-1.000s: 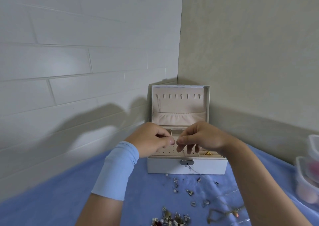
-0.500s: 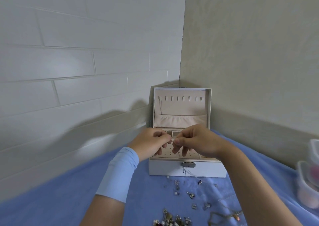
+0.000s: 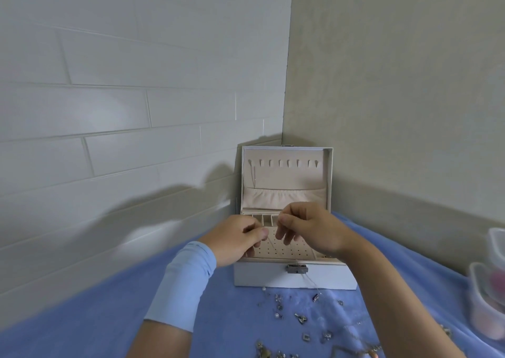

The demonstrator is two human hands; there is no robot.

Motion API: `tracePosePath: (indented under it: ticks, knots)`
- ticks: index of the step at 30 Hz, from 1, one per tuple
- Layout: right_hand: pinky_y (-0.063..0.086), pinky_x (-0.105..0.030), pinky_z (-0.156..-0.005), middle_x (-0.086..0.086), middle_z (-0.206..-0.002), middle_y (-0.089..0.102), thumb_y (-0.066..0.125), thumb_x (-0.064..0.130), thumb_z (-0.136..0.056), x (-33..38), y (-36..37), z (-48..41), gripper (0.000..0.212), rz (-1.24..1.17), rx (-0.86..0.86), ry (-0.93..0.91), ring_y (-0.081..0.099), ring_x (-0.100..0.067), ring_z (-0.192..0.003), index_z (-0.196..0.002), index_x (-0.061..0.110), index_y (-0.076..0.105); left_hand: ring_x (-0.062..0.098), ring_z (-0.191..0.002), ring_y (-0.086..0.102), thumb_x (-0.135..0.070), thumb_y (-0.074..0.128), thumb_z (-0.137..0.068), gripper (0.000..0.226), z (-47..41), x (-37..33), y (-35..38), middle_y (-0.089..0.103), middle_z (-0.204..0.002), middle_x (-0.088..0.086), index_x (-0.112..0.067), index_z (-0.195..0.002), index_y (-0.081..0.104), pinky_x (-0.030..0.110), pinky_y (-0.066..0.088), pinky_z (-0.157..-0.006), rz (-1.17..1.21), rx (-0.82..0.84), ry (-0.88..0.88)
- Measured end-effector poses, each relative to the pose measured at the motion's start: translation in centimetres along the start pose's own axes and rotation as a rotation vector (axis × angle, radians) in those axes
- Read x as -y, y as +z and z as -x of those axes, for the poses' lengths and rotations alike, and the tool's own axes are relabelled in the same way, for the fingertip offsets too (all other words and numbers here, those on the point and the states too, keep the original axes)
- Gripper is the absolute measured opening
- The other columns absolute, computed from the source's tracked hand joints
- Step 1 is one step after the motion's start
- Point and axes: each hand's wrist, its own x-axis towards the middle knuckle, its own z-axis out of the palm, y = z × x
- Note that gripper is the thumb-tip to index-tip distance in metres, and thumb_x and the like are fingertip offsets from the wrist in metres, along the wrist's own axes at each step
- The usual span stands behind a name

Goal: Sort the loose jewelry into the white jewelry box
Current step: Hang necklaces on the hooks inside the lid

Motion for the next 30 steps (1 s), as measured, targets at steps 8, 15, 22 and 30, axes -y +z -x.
tracePosePath:
  ticks: [8,15,22,30]
  knots:
    - [0.051,-0.038,-0.063,-0.01,-0.061,0.053,0.035,0.011,-0.105,1.6,1.3,0.5,0.033,-0.418,-0.047,-0.001,0.05,-0.026,-0.059,-0.076,0.008,0.05,0.026,-0.073,0.068,-0.004,0.041,-0.098,0.024,-0.2,-1.7,0.6,0.068,-0.082,0.014,-0.008,-0.078,0.053,0.032,0.058,-0.07,1.138,-0.178,0.045]
    - [0.023,-0.026,-0.047,-0.001,-0.059,0.029,0.038,0.024,-0.107,3.0,0.2,0.5,0.028,-0.533,-0.074,-0.004,0.021,-0.015,-0.048,-0.081,0.013,0.044,0.012,-0.039,0.027,-0.017,0.052,-0.086,0.011,0.1,-2.1,-0.7,0.034,-0.054,-0.003,-0.015,-0.075,0.053,0.026,0.017,-0.049,1.09,-0.033,-0.029]
    - [0.012,-0.027,-0.049,-0.003,-0.068,0.014,0.05,0.027,-0.104,4.8,-2.0,-2.5,0.035,-0.614,-0.043,-0.063,0.012,-0.015,-0.054,-0.071,0.02,0.043,0.009,-0.046,0.031,-0.027,0.063,-0.092,0.021,-1.4,-3.8,-4.9,0.037,-0.047,-0.01,-0.013,-0.079,0.073,0.017,0.029,-0.05,0.241,-0.275,0.103]
    - [0.034,-0.022,-0.044,0.006,-0.053,0.039,0.067,0.024,-0.097,3.6,-3.7,-9.2,0.021,-0.204,-0.253,0.028,0.033,-0.011,-0.044,-0.081,0.011,0.062,-0.001,-0.058,0.048,-0.037,0.065,-0.091,0.023,-8.4,-1.8,-8.1,0.057,-0.06,-0.017,-0.028,-0.071,0.07,0.016,0.032,-0.056,-0.217,-0.361,0.11]
